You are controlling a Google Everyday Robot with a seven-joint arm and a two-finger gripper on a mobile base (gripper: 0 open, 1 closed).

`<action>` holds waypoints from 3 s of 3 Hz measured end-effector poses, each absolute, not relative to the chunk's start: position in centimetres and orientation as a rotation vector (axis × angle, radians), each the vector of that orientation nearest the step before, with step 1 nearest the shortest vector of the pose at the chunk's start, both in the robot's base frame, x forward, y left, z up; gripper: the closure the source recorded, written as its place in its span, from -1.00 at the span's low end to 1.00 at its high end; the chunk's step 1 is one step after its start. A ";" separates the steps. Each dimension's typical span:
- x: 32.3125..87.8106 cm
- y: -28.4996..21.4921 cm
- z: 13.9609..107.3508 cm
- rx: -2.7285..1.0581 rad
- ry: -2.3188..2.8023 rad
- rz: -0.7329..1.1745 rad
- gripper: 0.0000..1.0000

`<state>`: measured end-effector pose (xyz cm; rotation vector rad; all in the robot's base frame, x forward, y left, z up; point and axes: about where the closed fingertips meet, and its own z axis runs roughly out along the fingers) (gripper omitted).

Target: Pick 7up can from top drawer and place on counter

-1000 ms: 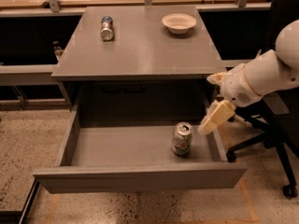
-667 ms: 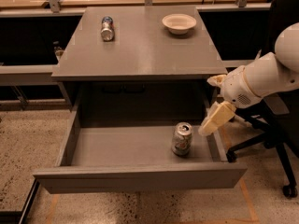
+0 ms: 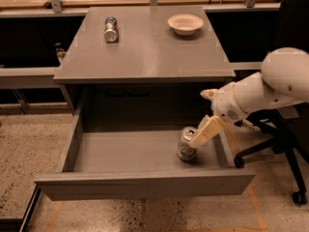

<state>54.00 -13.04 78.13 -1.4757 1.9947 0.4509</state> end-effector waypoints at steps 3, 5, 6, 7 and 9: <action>54.9 -11.6 68.3 -1.393 2.101 0.607 -0.62; 55.1 -12.2 68.4 -1.343 2.098 0.579 0.31; 55.4 -11.9 71.6 -1.326 2.043 0.566 0.77; 56.5 -11.2 78.2 -1.362 1.920 0.554 1.00; 59.4 -9.0 91.4 -1.614 1.715 0.498 1.00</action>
Offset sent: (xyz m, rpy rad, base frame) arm 0.0123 0.0171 -0.1146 0.0561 0.1703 -0.0407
